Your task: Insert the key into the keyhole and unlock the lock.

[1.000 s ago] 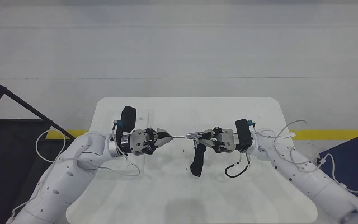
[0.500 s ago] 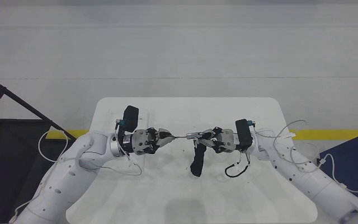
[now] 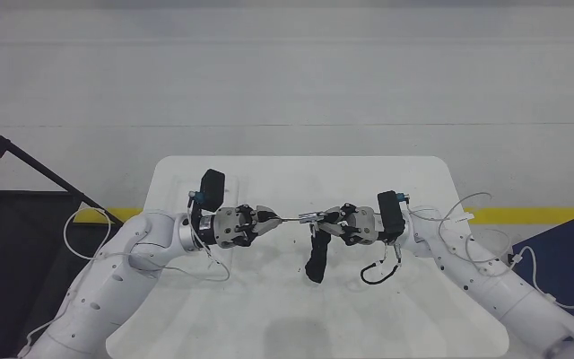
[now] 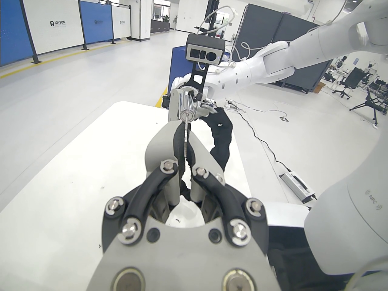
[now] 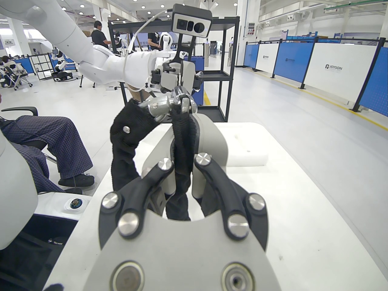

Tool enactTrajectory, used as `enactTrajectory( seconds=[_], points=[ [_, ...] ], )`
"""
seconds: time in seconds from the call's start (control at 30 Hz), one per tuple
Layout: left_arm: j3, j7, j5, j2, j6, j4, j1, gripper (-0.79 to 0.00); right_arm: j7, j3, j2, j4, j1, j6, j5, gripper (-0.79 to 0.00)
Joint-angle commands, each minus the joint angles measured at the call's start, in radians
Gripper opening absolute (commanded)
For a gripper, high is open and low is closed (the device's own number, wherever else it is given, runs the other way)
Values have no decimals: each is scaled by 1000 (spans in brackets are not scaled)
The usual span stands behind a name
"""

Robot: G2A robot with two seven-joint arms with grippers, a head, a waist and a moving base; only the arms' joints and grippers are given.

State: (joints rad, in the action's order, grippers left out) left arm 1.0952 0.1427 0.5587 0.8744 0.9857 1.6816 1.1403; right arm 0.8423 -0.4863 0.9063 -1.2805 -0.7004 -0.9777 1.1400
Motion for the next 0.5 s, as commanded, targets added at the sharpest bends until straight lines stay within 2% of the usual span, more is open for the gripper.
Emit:
enactTrajectory(
  seconds=[0.0, 0.23, 0.47],
  points=[
    [0, -1, 0, 2, -1, 1, -1, -785, 0, 0, 0, 0, 0, 0, 0, -785],
    [-12, -13, 15, 13, -17, 16, -2, -785, 0, 0, 0, 0, 0, 0, 0, -785],
    [-25, -42, 99, 28, -61, 32, 1, -785, 0, 0, 0, 0, 0, 0, 0, -785]
  ],
)
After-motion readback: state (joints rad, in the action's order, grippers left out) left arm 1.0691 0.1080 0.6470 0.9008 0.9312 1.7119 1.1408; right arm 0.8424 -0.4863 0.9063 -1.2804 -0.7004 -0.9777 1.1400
